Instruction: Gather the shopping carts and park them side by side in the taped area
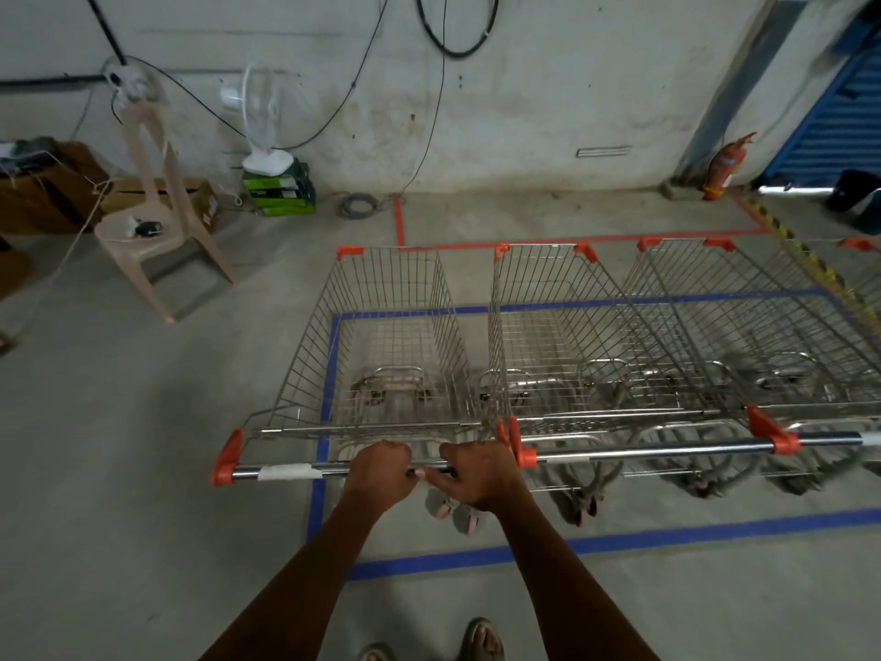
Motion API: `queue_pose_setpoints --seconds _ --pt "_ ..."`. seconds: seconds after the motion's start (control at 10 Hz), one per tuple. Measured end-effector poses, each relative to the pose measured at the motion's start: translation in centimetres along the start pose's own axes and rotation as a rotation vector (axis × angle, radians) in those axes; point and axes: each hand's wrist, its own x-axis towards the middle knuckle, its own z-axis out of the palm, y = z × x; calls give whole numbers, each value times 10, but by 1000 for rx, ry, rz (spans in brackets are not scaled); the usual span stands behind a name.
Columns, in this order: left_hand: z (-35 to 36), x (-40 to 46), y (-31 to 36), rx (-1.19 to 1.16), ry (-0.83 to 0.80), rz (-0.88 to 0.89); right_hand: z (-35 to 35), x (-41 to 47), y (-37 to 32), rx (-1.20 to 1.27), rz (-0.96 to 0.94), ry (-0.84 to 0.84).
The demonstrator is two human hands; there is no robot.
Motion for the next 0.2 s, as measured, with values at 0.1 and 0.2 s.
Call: queue_pose_setpoints --seconds 0.1,0.2 --pt "-4 -4 -11 -140 44 131 3 -1 2 38 25 38" --pt "0 -12 -25 -295 43 314 6 -1 1 21 65 78"
